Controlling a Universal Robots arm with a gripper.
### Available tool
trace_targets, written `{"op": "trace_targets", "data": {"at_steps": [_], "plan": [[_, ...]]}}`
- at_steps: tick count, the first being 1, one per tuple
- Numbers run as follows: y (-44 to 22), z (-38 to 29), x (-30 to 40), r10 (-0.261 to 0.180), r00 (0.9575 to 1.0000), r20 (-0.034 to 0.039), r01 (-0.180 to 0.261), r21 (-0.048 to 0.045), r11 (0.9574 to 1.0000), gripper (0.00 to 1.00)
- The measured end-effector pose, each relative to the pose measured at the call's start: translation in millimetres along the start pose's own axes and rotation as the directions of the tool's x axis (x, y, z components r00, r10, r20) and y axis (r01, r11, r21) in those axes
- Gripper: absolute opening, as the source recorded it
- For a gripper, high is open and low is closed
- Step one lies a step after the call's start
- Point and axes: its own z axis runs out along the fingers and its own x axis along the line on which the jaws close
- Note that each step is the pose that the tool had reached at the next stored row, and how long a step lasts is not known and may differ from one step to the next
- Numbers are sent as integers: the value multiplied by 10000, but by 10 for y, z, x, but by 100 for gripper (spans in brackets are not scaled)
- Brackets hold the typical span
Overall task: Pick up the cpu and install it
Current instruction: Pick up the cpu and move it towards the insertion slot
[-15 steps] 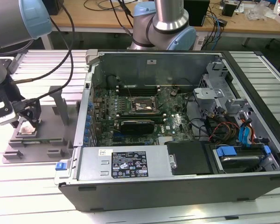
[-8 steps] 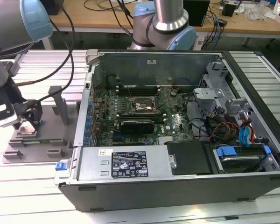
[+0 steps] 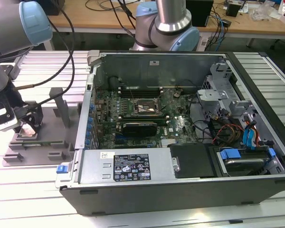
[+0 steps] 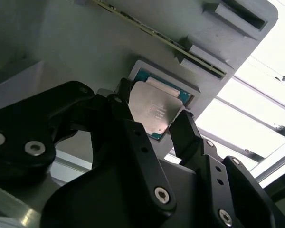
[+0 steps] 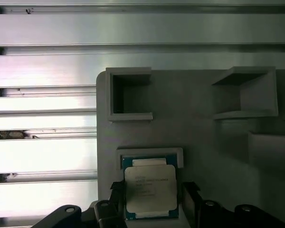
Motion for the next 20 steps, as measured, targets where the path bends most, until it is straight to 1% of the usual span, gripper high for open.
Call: {"op": "trace_targets", "data": {"at_steps": [1,4,7,20], "plan": [[0,6,1,0,10000,-1,0,0,10000,60],[-2,54,3,-3,10000,-2,3,1,10000,60],[-3,79,3,-5,10000,6,5,-1,10000,60],[11,74,3,-4,10000,2,4,-1,10000,60]]}}
